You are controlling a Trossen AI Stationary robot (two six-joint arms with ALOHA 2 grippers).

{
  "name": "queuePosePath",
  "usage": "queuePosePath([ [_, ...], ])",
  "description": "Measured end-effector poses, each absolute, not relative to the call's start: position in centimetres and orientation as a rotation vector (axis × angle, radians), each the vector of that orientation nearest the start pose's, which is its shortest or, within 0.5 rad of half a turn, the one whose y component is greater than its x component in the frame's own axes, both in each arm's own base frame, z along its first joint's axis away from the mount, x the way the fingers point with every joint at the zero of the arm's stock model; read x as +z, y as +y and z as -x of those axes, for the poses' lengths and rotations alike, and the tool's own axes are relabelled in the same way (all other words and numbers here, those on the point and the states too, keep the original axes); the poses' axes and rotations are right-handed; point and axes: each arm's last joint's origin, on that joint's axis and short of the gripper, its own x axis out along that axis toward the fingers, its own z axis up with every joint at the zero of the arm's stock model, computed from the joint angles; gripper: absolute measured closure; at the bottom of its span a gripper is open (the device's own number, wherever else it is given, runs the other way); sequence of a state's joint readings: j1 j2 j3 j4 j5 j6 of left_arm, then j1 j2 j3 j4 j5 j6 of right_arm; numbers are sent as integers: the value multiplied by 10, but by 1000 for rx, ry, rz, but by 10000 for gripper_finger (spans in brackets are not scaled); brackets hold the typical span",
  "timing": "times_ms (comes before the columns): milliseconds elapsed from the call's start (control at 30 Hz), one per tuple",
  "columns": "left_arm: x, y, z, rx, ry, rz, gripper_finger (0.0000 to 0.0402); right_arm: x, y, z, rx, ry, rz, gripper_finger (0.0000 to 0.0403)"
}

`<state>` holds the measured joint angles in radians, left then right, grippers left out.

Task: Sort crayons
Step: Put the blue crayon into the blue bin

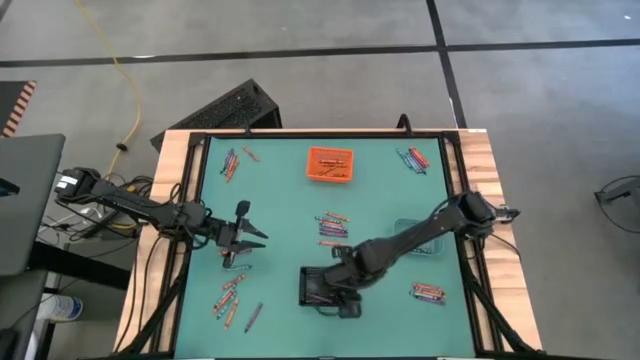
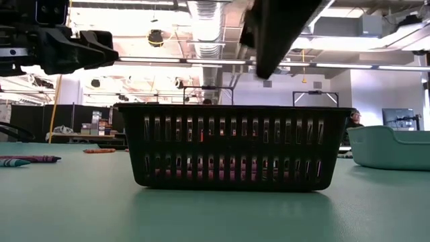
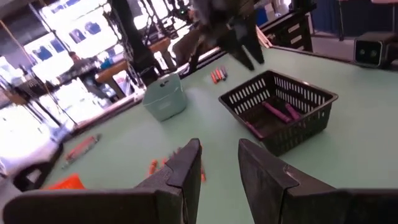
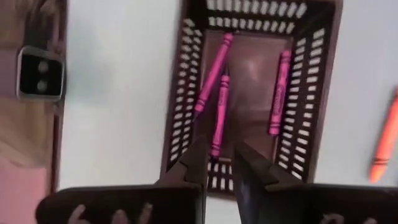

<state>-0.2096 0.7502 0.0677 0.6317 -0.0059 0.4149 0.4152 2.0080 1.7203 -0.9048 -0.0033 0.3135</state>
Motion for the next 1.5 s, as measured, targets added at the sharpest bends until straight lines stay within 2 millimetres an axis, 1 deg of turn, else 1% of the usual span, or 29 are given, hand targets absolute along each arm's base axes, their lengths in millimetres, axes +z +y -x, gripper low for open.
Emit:
queuePosePath([
  [100, 168, -31, -148, -215, 34, -376, 306, 254, 175, -369, 154, 1153, 111, 337],
  [200, 168, -31, -149, -214, 36, -352, 306, 265, 176, -347, 68, 1069, 221, 337],
  [267, 168, -31, -149, -212, 37, -342, 306, 269, 175, -330, 14, 989, 263, 337],
  [333, 168, -31, -149, -204, 40, -322, 306, 267, 175, -314, -10, 887, 287, 337],
  [433, 168, -31, -149, -186, 47, -279, 306, 255, 173, -295, 4, 698, 303, 337],
  [567, 168, -29, -149, -119, 60, -199, 306, 233, 162, -275, 15, 447, 282, 337],
  [667, 168, -24, -150, -6, 71, -125, 306, 218, 144, -263, -5, 288, 300, 337],
  [733, 171, -18, -153, 50, 75, -78, 306, 205, 128, -255, -33, 220, 344, 337],
  [833, 178, -8, -161, 87, 85, -17, 306, 192, 101, -246, -93, 117, 343, 337],
  [933, 184, 2, -172, 135, 147, 13, 306, 183, 76, -238, -136, 55, 360, 337],
  [1000, 189, 11, -182, 188, 192, 27, 306, 183, 62, -236, -184, 17, 380, 337],
  [1033, 190, 15, -186, 218, 223, 34, 306, 185, 55, -236, -215, -5, 371, 337],
  [1100, 195, 24, -196, 272, 269, 60, 306, 187, 46, -237, -259, -29, 290, 337],
  [1167, 199, 31, -206, 314, 347, 97, 306, 183, 42, -239, -268, -13, 193, 337],
  [1233, 205, 38, -215, 351, 451, 141, 306, 178, 42, -239, -272, 19, 185, 337],
  [1333, 217, 46, -225, 403, 613, 199, 306, 179, 41, -239, -329, 27, 248, 337],
  [1400, 225, 49, -230, 439, 688, 232, 306, 180, 41, -238, -346, 29, 292, 337],
  [1500, 231, 51, -241, 453, 736, 221, 306, 180, 40, -238, -344, 46, 365, 337],
])
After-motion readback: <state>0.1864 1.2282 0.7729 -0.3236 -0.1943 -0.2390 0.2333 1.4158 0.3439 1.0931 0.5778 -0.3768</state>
